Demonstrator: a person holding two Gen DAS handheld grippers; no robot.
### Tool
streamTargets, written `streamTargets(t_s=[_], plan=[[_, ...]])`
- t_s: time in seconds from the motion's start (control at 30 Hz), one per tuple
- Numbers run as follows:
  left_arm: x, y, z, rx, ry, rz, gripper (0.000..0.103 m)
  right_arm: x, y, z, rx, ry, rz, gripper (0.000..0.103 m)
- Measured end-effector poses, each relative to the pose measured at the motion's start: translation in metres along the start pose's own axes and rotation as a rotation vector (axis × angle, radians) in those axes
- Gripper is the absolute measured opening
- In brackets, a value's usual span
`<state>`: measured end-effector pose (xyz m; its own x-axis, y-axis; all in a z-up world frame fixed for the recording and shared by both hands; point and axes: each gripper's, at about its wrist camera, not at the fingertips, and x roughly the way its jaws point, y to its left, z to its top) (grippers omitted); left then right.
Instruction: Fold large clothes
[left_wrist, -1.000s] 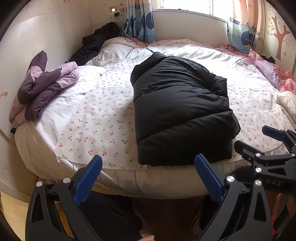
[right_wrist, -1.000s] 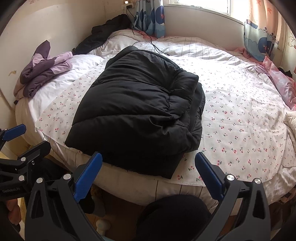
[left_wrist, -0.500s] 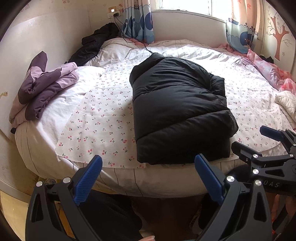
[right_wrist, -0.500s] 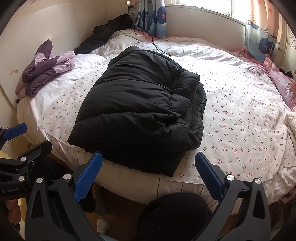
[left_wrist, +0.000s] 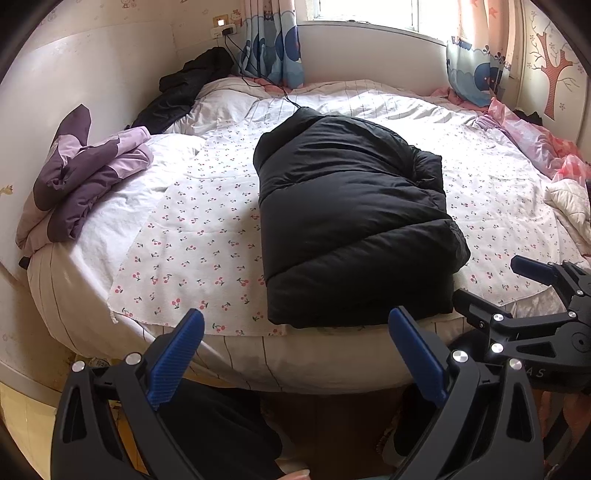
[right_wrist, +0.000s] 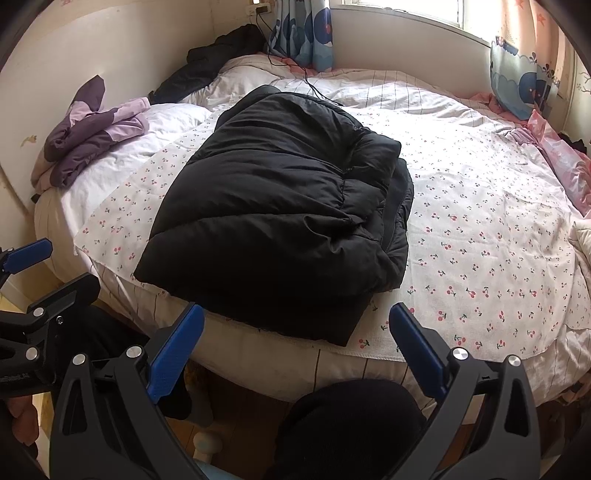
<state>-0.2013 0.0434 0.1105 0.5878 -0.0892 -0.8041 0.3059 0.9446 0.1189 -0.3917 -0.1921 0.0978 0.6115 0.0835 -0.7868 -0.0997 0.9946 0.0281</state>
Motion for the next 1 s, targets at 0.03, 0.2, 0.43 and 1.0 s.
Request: streamTargets(t_s=[0.03, 0.2, 0.43, 1.0], plan=[[0.0, 0.0, 0.0, 0.0, 0.001, -0.002, 0.096, 0.0, 0.0, 0.0, -0.001, 0.001, 0.0, 0.097], [-0.001, -0.001, -0.001, -0.001, -0.001, -0.009, 0.096, -0.001, 0.001, -0.001, -0.008, -0.001, 0.004, 0.097], [0.0, -0.002, 0.0, 0.008, 0.007, -0.01, 0.096, -0.002, 0.001, -0.001, -0.013, 0.0, 0.008, 0.097], [0.009, 0.0, -0.001, -0.004, 0.05, -0.025, 0.096, 0.0, -0.003, -0.003, -0.014, 0.014, 0.002, 0.097]])
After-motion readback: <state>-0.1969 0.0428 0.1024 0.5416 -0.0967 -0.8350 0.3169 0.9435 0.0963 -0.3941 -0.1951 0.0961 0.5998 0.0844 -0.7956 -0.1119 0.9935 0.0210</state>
